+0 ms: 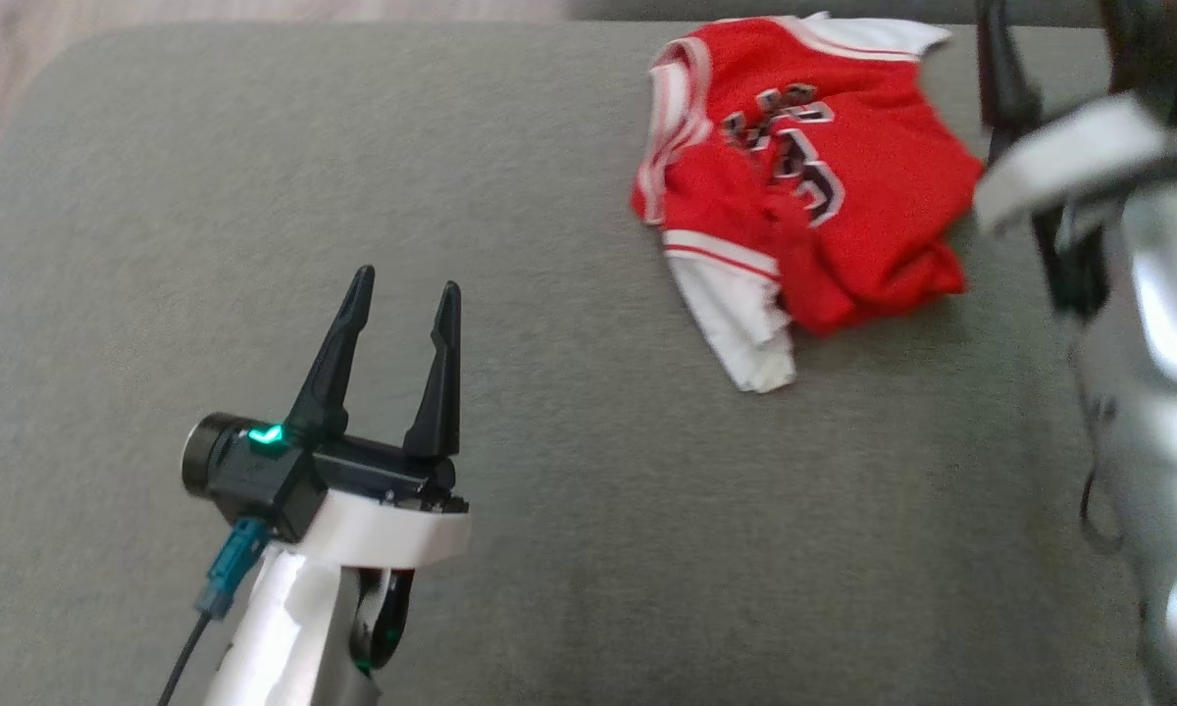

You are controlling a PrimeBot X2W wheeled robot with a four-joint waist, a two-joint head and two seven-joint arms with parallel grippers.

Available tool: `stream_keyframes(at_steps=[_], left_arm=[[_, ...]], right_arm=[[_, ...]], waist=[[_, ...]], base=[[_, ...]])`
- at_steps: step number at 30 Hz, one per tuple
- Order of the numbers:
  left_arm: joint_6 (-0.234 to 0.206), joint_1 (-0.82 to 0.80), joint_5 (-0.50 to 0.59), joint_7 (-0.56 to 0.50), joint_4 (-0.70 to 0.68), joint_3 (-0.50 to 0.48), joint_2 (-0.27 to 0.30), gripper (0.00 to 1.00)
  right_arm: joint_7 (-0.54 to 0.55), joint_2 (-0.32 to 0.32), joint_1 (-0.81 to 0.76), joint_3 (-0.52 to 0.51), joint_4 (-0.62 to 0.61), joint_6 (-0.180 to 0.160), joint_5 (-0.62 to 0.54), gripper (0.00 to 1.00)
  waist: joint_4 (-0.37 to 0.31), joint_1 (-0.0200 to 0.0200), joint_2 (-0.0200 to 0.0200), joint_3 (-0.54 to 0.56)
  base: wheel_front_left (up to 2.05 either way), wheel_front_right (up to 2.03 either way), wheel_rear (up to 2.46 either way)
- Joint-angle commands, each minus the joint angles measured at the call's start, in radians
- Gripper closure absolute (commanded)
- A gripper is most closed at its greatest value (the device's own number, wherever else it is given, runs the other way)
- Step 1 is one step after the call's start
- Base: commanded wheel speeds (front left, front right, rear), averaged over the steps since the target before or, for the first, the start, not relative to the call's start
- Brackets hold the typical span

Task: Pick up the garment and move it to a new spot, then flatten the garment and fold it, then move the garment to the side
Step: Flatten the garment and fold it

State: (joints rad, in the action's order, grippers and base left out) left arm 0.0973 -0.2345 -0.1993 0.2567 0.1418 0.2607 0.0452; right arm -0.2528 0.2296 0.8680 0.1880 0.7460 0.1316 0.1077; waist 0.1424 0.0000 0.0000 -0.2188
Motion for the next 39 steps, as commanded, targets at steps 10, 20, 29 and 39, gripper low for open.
stream_keyframes(at_steps=[10,20,29,39], left_arm=[[0.011,0.043,0.015,0.005,-0.039,-0.073,0.005,0.00],[0.019,0.025,0.005,0.005,0.011,-0.081,0.005,0.00],[0.026,-0.080,-0.007,0.005,0.089,-0.023,0.005,0.00],[0.021,-0.284,-0.028,-0.035,0.445,0.046,0.006,0.00]], right_arm=[[-0.009,-0.154,-0.522,-0.092,-0.458,-0.001,-0.019,0.00],[-0.009,-0.179,-0.685,-0.086,-0.571,-0.001,-0.027,0.00],[-0.009,-0.179,-0.668,-0.106,-0.604,-0.001,-0.011,0.00],[-0.009,-0.179,-0.640,-0.090,-0.607,-0.001,0.009,0.00]], waist=[[-0.177,0.0000,0.0000,0.063],[-0.234,0.0000,0.0000,0.048],[-0.268,0.0000,0.0000,-0.024],[-0.342,0.0000,0.0000,-0.098]], base=[[0.00,0.00,0.00],[0.00,0.00,0.00],[0.00,0.00,0.00],[0.00,0.00,0.00]])
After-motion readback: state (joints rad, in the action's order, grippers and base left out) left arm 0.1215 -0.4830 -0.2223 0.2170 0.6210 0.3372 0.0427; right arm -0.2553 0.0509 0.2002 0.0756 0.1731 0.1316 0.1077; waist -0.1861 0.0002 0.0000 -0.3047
